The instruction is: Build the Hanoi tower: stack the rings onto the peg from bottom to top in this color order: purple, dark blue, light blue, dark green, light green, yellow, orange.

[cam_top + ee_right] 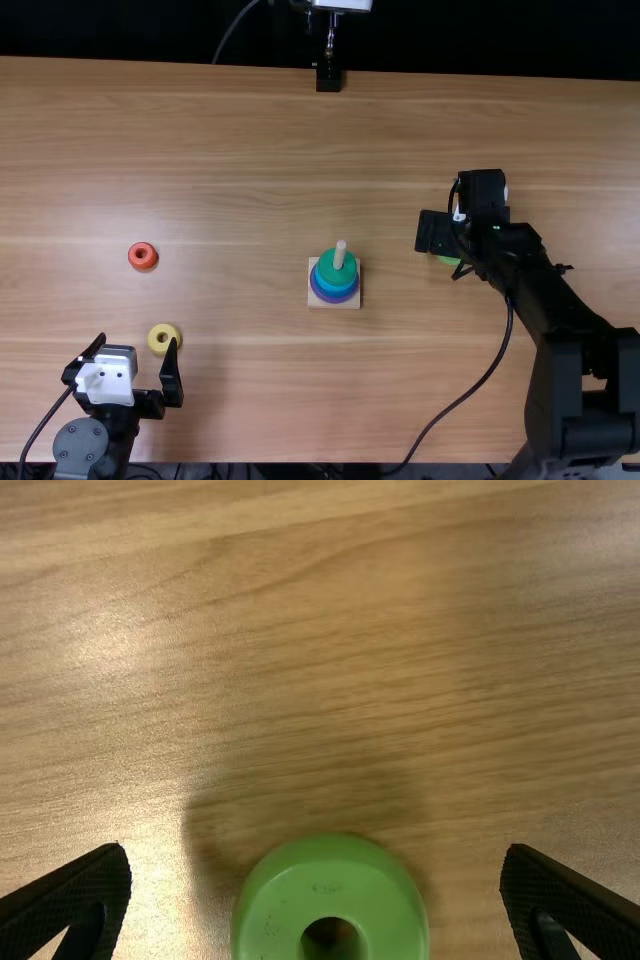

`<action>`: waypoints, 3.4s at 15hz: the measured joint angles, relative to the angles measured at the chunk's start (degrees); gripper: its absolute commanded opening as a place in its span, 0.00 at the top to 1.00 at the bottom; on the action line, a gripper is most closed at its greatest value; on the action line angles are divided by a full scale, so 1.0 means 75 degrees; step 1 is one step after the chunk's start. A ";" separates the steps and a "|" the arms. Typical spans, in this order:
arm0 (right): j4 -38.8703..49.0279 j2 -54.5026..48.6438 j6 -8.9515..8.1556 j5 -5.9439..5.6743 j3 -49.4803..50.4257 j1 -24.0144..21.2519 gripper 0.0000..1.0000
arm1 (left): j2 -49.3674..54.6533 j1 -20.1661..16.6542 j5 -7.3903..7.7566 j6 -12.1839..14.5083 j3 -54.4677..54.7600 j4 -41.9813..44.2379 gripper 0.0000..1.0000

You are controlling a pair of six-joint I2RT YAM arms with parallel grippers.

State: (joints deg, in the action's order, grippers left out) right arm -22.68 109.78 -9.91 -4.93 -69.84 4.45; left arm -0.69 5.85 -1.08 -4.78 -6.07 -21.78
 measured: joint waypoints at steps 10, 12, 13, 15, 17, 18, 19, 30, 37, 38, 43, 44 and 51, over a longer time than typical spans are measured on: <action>-0.1105 0.0627 -0.0152 0.0032 -0.0691 0.0000 0.53 | 0.0003 0.0000 0.0000 0.0006 0.0000 0.0006 0.00; -0.1116 0.0627 -0.0157 0.0032 -0.0691 0.0000 0.90 | 0.0003 0.0000 -0.0003 0.0006 0.0000 0.0000 0.00; -0.1131 0.0627 -0.0160 0.0035 -0.0691 0.0000 1.00 | 0.0003 0.0000 0.0000 0.0003 0.0003 0.0003 0.00; -0.1151 0.0627 -0.0172 0.0032 -0.0691 0.0000 1.00 | 0.0003 0.0000 -0.0003 0.0003 0.0003 0.0006 0.00; -0.1276 0.0627 -0.0178 0.0032 -0.0702 0.0003 1.00 | 0.0003 0.0000 0.0000 0.0003 0.0000 0.0003 0.00; -0.1635 0.0627 -0.0181 0.0035 -0.0787 0.0003 1.00 | 0.0003 0.0000 0.0000 0.0003 0.0000 0.0003 0.00; -0.2011 0.0627 -0.0175 0.0035 -0.0889 0.0003 1.00 | 0.0000 0.0000 -0.0006 0.0000 0.0003 0.0003 0.00; -0.6044 -0.0376 -0.0125 0.0469 -0.4322 0.2107 1.00 | 0.0000 0.0000 0.0000 0.0003 0.0003 0.0000 0.00; -0.6781 -0.0376 -0.0224 0.0522 -0.5601 0.3028 1.00 | 0.0000 0.0000 0.0000 0.0003 0.0003 0.0003 0.00; -0.6781 -0.0376 -0.0236 0.0519 -0.5665 0.3080 1.00 | 0.0000 0.0000 0.0000 0.0003 0.0000 0.0003 0.00; -0.6781 -0.0376 -0.0262 0.0522 -0.5741 0.3314 1.00 | 0.0003 0.0000 0.0000 0.0003 0.0000 0.0006 0.00; -0.6779 -0.0376 -0.0265 0.0516 -0.5741 0.3340 1.00 | 0.0003 0.0000 -0.0003 -0.0003 0.0003 0.0003 0.00; -0.6752 -0.0376 -0.0268 0.0597 -0.5744 0.3608 1.00 | 0.0003 0.0000 0.0000 0.0003 0.0000 0.0003 0.00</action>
State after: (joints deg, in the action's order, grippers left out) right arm -73.32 106.96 -11.92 -0.45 -112.92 31.51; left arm -0.67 5.85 -1.08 -4.75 -6.07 -21.76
